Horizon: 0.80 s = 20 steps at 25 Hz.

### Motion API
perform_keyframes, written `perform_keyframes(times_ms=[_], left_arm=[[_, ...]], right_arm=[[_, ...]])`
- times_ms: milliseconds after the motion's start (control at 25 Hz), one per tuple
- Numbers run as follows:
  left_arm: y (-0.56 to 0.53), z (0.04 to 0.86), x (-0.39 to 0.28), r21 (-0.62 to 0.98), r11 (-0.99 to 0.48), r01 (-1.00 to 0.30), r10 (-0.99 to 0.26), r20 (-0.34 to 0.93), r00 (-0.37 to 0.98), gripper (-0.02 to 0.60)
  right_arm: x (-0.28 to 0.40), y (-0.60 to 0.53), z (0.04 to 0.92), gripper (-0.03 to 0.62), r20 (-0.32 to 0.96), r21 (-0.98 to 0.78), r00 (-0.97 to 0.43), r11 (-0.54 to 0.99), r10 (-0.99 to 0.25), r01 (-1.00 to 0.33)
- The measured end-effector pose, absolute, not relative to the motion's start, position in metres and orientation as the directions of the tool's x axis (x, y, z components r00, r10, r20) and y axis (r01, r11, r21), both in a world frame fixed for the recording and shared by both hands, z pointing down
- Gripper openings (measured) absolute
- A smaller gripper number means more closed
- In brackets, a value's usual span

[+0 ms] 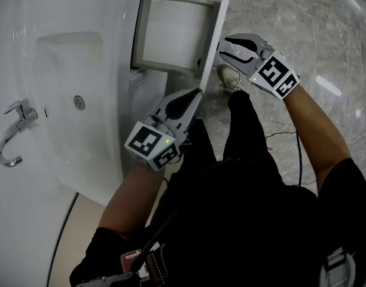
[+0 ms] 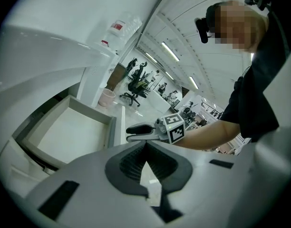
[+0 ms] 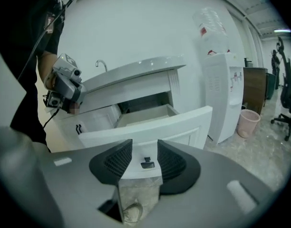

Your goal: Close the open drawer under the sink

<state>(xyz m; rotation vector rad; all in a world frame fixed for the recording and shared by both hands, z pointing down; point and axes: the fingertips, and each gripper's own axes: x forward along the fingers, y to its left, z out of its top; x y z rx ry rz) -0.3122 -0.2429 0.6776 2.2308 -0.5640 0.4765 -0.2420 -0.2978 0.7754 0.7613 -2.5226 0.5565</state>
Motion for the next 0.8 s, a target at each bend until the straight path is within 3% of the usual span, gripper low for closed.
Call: perform_keyframes(times_ms=[200, 800], left_arm=[[-0.241, 0.691, -0.311, 0.562, -0.615, -0.552, -0.272, 0.506, 0.818, -0.002], [-0.237, 0.704, -0.329, 0.567, -0.581, -0.583, -0.324, 0.496, 0.806, -0.003]], right_arm=[[-0.244, -0.295, 0.825, 0.164, 0.588, -0.181, -0.721, 0.809, -0.367, -0.559], [-0.264, -0.295, 0.879, 0.137, 0.652, -0.073, -0.665, 0.843, -0.363, -0.532]])
